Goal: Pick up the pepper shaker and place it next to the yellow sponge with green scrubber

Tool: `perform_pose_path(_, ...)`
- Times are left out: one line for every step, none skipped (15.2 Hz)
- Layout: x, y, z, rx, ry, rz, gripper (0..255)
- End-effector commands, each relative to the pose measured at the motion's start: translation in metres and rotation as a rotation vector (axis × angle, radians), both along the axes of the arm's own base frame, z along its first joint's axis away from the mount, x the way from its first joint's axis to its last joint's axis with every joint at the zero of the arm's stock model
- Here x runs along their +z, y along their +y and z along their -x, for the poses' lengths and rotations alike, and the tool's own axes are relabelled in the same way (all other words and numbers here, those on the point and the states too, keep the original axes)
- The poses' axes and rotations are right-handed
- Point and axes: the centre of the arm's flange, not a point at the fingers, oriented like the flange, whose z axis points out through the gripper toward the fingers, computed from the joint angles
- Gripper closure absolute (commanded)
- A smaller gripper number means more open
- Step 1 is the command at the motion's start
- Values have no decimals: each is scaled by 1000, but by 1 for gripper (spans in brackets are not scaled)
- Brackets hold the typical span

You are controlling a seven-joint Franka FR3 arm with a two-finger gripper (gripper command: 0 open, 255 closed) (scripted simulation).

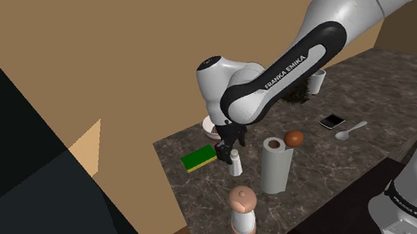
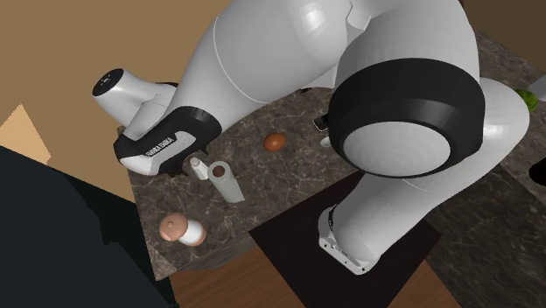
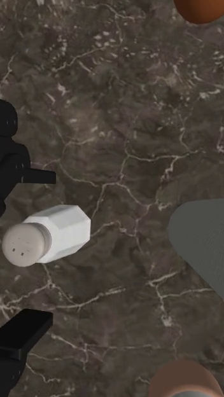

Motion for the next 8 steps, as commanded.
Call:
perform_pose_path(0,0,0,0,0,0,0)
perform_pose_path(0,0,0,0,0,0,0)
perform_pose_path(13,1,-2,0,0,0,0)
perform_pose_path(26,3,-3,0,0,0,0)
perform_pose_path(39,4,-5,0,0,0,0)
perform_pose_path(49,5,-7,0,0,0,0)
perform_pose_path(49,5,-7,0,0,0,0)
perform_pose_path(49,5,-7,0,0,0,0)
